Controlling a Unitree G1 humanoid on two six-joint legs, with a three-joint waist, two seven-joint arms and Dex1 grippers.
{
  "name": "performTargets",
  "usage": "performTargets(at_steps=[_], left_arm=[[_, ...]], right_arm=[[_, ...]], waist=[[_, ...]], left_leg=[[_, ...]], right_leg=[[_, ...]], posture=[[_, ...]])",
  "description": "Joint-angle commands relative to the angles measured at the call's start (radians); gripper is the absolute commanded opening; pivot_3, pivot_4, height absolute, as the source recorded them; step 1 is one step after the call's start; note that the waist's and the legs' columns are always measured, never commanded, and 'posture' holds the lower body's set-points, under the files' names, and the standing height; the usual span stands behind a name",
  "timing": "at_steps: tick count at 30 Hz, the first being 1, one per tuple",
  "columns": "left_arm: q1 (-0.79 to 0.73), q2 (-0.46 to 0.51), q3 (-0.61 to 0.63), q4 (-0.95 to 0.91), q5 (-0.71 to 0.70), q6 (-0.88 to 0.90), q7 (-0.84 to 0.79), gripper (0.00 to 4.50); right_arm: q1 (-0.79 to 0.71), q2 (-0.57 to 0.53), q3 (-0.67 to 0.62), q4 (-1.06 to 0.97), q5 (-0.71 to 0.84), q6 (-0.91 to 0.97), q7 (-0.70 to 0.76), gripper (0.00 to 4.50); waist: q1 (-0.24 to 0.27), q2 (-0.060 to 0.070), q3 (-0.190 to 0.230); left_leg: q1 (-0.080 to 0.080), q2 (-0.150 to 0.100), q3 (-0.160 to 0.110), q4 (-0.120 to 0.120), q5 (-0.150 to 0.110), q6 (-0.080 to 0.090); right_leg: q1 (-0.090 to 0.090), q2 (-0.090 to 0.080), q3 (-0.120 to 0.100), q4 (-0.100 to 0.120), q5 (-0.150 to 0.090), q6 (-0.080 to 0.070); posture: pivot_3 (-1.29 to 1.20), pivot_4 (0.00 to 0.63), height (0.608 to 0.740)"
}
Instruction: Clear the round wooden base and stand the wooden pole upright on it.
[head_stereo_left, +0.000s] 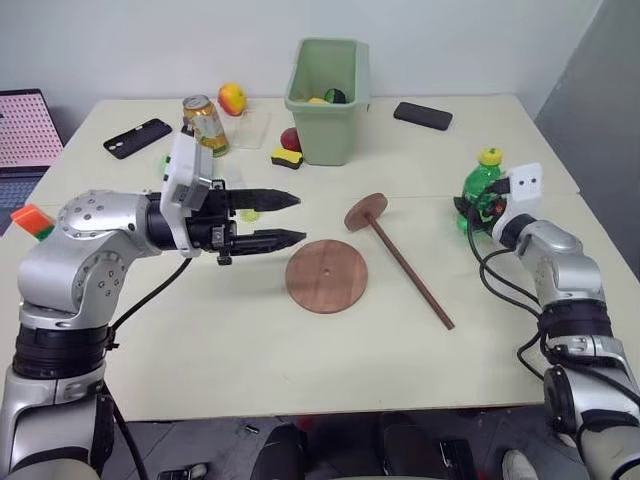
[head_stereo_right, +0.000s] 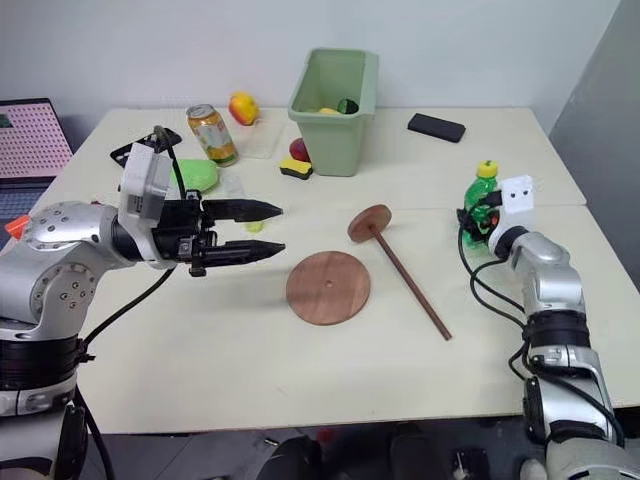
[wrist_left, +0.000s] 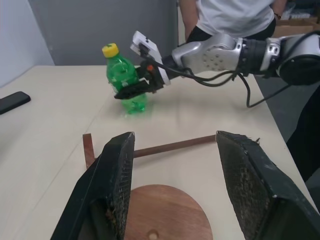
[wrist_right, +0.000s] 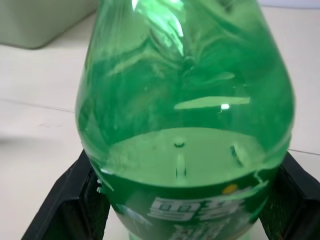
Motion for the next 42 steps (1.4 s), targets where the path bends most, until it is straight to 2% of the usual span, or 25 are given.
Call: performTargets(at_steps=[1, 9, 10, 12, 19, 29, 35, 39, 42], left_arm=[[0.003, 0.017, 0.021, -0.028, -0.002, -0.012, -0.007, 2.7], [0.005, 0.033, 0.031, -0.035, -0.007, -0.002, -0.005, 2.7], [0.005, 0.034, 0.032, -0.036, -0.008, -0.001, -0.006, 2.7], [0.005, 0.038, 0.033, -0.036, -0.009, 0.0, -0.008, 2.7], [-0.009, 0.047, 0.025, -0.018, -0.002, -0.005, -0.021, 2.7], [-0.012, 0.048, 0.019, -0.009, 0.011, -0.016, -0.034, 2.7], [-0.004, 0.091, 0.023, 0.001, 0.03, -0.022, -0.072, 2.7], [0.007, 0.114, 0.034, 0.017, 0.03, -0.027, -0.096, 2.7], [0.008, 0.118, 0.034, 0.022, 0.032, -0.033, -0.101, 2.7]], right_arm=[[-0.02, -0.016, -0.062, 0.112, -0.012, -0.074, -0.076, 3.34], [-0.01, -0.008, -0.135, 0.19, 0.049, -0.132, -0.094, 3.34], [-0.004, -0.006, -0.136, 0.185, 0.052, -0.133, -0.091, 4.01], [0.021, 0.003, -0.13, 0.152, 0.055, -0.131, -0.082, 4.48], [0.112, 0.037, -0.11, -0.003, 0.055, -0.094, -0.061, 4.48], [0.137, 0.04, -0.112, -0.096, 0.055, -0.051, -0.066, 4.48], [0.3, -0.048, -0.104, -0.413, 0.114, 0.169, 0.036, 4.48], [0.439, -0.162, -0.136, -0.67, 0.197, 0.352, 0.118, 4.48], [0.488, -0.22, -0.143, -0.763, 0.231, 0.428, 0.151, 4.48]], waist=[[0.005, 0.0, 0.0], [0.016, -0.001, -0.001], [0.017, -0.001, -0.001], [0.017, -0.001, -0.001], [0.007, -0.001, -0.001], [0.007, -0.001, -0.001], [0.011, -0.001, -0.001], [0.012, -0.001, 0.0], [0.012, -0.001, 0.0]], left_leg=[[0.0, 0.0, 0.0, 0.0, 0.0, 0.0], [0.003, 0.0, -0.002, 0.001, 0.0, 0.0], [0.003, 0.0, -0.002, 0.001, 0.0, 0.0], [0.003, 0.0, -0.002, 0.0, 0.0, 0.0], [0.003, 0.0, -0.001, -0.001, 0.0, 0.0], [0.003, 0.0, -0.001, -0.001, 0.0, 0.0], [0.002, 0.0, -0.001, -0.001, 0.0, 0.0], [0.002, 0.0, -0.001, -0.001, -0.001, 0.001], [0.003, 0.0, -0.001, -0.001, -0.002, 0.004]], right_leg=[[0.001, -0.001, 0.0, 0.0, 0.0, 0.0], [0.006, -0.002, -0.002, -0.002, 0.0, 0.0], [0.006, -0.002, -0.002, -0.002, 0.0, 0.0], [0.006, -0.002, -0.002, -0.002, 0.0, 0.0], [0.004, 0.0, -0.001, -0.001, 0.0, 0.0], [0.004, 0.0, -0.001, -0.002, 0.0, 0.0], [0.004, 0.0, -0.001, -0.002, 0.0, 0.0], [0.004, -0.001, -0.001, -0.002, 0.0, 0.0], [0.004, 0.0, -0.001, -0.002, 0.0, 0.0]], posture=[[0.0, 0.15, 0.74], [0.0, 0.15, 0.74], [0.0, 0.15, 0.74], [0.0, 0.15, 0.74], [0.0, 0.15, 0.74], [0.0, 0.15, 0.74], [0.0, 0.15, 0.74], [0.0, 0.15, 0.74], [0.0, 0.15, 0.74]])
